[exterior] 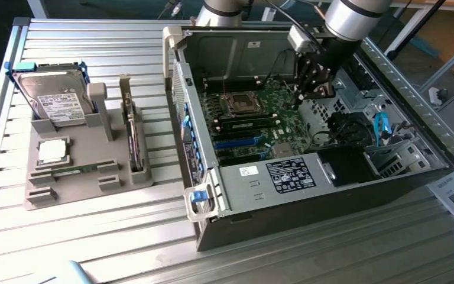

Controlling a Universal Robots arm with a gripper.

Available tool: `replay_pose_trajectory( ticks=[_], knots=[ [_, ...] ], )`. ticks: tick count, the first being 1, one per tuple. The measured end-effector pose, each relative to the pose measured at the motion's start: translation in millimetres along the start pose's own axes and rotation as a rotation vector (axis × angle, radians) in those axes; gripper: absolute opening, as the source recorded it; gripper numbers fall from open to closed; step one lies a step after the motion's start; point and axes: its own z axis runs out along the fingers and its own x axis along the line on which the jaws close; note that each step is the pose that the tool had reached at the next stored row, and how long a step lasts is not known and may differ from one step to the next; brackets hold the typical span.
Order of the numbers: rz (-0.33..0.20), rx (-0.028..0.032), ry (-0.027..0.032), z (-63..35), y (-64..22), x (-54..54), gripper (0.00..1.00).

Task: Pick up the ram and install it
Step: 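Insert the ram into the slot, then press down the ram until it locks into place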

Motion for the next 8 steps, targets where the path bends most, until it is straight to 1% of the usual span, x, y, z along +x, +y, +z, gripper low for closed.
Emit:
replay_pose_trajectory(
  ticks=[1,3,8],
  knots=[
    [0.000,0.0000,-0.0001,-0.1,-3.6,0.1,0.10],
    [0.000,0.0000,-0.0001,-0.3,-7.0,0.1,0.10],
    [0.000,0.0000,0.0000,-0.3,-7.5,0.2,0.10]
  ],
)
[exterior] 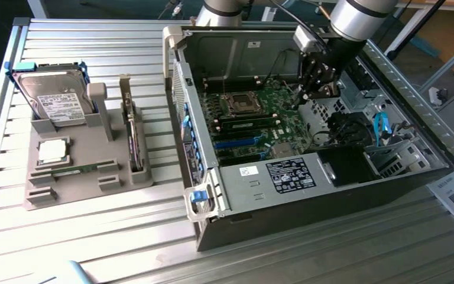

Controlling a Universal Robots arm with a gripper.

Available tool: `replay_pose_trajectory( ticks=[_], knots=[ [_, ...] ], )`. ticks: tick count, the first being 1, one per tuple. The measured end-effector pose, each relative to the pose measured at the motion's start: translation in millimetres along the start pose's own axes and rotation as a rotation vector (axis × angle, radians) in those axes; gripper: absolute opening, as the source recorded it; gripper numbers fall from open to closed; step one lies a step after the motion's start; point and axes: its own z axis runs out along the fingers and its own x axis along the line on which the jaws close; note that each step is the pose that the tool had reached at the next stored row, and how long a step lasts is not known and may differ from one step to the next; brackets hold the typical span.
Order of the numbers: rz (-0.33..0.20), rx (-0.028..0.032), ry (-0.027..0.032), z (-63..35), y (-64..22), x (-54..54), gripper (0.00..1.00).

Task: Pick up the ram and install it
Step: 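Press down the ram until it locks into place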

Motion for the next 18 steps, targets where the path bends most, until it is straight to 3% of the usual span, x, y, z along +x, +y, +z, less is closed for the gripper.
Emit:
replay_pose_trajectory(
  ticks=[5,7,12,14,18],
  knots=[
    [0.000,0.0000,0.0000,5.5,4.8,-1.7,0.10],
    [0.000,0.0000,0.0000,12.6,12.6,-4.4,0.10],
    [0.000,0.0000,0.0001,19.3,23.7,-4.5,0.10],
    [0.001,0.0000,-0.0001,28.1,31.2,-4.6,0.10],
    [0.001,0.0001,0.0000,39.9,35.7,-4.4,0.10]
  ],
)
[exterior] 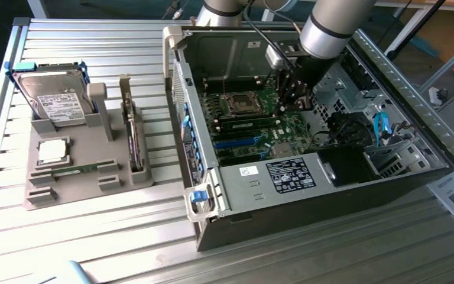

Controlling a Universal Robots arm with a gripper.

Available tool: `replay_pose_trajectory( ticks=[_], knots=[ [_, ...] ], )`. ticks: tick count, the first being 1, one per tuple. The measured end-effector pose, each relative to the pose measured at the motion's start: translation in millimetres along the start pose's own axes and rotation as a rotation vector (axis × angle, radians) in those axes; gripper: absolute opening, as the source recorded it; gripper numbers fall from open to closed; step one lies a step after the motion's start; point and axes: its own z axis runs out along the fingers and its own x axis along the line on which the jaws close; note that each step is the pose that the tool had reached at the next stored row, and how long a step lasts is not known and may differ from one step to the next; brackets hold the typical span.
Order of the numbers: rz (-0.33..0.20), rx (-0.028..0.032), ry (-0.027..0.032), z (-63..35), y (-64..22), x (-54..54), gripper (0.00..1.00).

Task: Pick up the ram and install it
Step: 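Press down the ram until it locks into place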

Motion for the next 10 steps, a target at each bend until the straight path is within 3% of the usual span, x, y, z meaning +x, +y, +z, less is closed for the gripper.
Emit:
replay_pose_trajectory(
  ticks=[10],
  knots=[
    [0.000,-0.0001,0.0005,14.5,0.2,0.4,0.10]
  ],
)
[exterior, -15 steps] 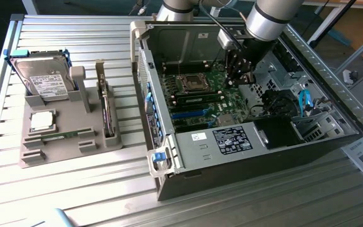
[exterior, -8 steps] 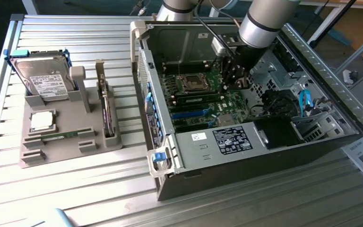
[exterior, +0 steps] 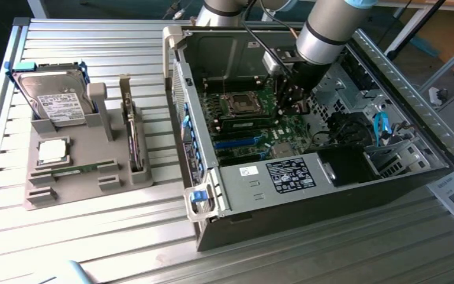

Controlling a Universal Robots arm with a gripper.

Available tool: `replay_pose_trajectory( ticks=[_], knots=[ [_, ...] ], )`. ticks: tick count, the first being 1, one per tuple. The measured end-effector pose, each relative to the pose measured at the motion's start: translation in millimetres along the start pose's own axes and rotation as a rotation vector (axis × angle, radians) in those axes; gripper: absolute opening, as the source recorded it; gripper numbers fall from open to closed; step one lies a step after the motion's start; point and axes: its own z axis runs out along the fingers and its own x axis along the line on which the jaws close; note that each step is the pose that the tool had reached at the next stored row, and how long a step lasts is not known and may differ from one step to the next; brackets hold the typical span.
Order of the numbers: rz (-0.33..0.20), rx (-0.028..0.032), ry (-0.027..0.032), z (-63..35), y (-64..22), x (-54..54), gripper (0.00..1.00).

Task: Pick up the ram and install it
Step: 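Press down the ram until it locks into place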

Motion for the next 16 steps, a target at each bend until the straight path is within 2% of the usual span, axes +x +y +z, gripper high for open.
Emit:
replay_pose_trajectory(
  ticks=[2,4,9,12,14,16],
  knots=[
    [0.000,0.0008,-0.0007,-2.7,0.0,-0.4,0.10],
    [0.000,0.0001,0.0024,-9.8,0.4,-0.3,0.10],
    [0.000,0.0004,0.0027,-14.8,2.9,-0.5,0.10],
    [0.000,0.0004,0.0027,-13.5,20.8,-0.9,0.10],
    [0.000,0.0003,0.0030,-11.1,37.4,-1.4,0.10],
    [0.000,0.0003,0.0030,-8.9,47.4,-1.6,0.10]
  ],
)
